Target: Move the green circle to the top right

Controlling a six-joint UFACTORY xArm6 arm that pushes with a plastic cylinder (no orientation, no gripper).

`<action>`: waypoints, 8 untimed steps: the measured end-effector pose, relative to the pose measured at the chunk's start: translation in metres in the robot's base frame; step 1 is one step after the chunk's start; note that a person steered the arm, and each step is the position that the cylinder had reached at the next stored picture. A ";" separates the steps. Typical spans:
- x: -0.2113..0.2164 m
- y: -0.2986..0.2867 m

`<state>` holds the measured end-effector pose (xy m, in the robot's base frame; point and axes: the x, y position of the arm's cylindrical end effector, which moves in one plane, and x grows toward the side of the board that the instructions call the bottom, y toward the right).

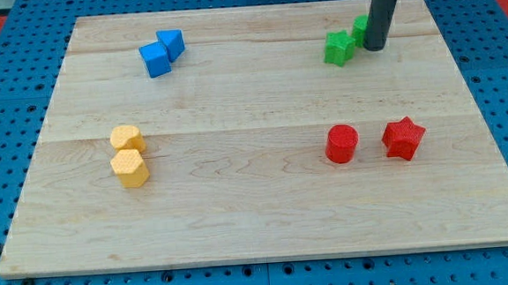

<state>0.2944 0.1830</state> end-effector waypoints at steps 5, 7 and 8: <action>-0.026 0.001; -0.031 0.001; -0.031 0.004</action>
